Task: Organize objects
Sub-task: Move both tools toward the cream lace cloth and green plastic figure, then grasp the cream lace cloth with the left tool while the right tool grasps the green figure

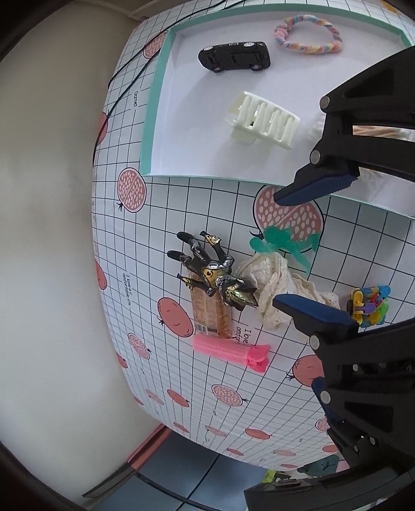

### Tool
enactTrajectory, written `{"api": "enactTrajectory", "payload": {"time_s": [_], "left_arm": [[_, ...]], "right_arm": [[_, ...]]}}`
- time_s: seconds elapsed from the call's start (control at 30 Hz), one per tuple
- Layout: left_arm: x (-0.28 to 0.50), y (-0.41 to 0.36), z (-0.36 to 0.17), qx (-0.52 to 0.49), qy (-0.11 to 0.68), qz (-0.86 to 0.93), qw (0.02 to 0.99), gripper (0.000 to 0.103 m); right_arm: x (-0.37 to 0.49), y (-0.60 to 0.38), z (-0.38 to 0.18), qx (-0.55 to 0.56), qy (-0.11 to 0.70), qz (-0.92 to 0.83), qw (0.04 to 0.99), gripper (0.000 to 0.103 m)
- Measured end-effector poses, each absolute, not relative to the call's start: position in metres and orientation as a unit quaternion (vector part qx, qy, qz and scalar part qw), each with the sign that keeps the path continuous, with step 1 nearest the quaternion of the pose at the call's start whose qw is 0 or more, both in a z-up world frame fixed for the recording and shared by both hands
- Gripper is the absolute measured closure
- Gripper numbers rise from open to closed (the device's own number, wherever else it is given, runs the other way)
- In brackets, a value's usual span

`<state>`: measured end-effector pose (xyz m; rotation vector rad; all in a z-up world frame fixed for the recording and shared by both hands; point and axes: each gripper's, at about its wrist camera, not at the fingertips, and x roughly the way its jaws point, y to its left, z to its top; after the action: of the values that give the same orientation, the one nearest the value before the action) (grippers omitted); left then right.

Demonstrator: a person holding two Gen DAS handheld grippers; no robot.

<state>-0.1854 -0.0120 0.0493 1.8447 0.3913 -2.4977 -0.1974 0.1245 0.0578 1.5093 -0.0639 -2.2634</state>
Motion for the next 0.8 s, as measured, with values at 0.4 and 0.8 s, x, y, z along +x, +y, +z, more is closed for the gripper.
{"api": "enactTrajectory", "payload": {"time_s": [0.4, 0.8], "left_arm": [[-0.194, -0.012, 0.031, 0.588, 0.138, -0.797, 0.001, 0.048], [-0.195, -0.018, 0.022, 0.601, 0.148, -0.786, 0.011, 0.084]], "right_arm": [[-0.200, 0.120, 0.041, 0.562, -0.018, -0.802, 0.198, 0.046], [-0.202, 0.114, 0.027, 0.576, -0.008, -0.795, 0.190, 0.048]]}}
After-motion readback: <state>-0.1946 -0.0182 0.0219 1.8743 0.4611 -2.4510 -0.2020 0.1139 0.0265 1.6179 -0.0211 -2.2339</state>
